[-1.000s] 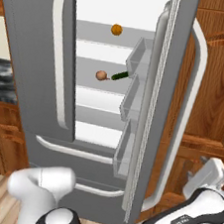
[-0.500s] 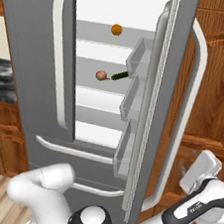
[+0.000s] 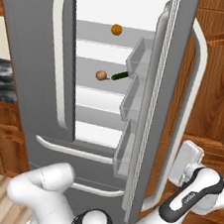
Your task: Place the onion in the correct fridge rack based on whether it is a fruit or vegetable. Finally, close the fridge door.
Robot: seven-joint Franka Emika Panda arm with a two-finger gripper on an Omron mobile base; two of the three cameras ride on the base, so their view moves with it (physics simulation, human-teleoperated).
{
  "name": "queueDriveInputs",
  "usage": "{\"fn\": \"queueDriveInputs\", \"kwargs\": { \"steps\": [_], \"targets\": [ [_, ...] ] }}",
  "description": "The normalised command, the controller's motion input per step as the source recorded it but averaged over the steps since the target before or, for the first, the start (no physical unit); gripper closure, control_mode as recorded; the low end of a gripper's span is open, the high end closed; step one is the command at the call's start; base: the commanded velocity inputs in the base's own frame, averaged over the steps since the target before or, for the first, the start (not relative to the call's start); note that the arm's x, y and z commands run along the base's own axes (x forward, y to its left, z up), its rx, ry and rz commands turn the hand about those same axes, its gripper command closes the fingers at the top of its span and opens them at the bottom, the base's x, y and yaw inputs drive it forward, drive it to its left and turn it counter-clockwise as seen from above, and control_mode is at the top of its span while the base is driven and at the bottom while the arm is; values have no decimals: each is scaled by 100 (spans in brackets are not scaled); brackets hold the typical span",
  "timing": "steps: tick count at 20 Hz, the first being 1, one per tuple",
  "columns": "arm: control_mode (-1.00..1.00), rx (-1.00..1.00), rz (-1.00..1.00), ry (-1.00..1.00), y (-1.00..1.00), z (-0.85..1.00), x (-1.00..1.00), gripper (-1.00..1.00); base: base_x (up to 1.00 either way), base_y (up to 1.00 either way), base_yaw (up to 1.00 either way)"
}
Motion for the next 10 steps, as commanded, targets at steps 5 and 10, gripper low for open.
{"fn": "queueDriveInputs", "kwargs": {
  "steps": [5,10],
  "targets": [
    [-100,-12,2,-3,95,11,0,-100,0,0,0],
    [-100,-7,0,-2,98,9,8,-100,0,0,0]
  ]
}}
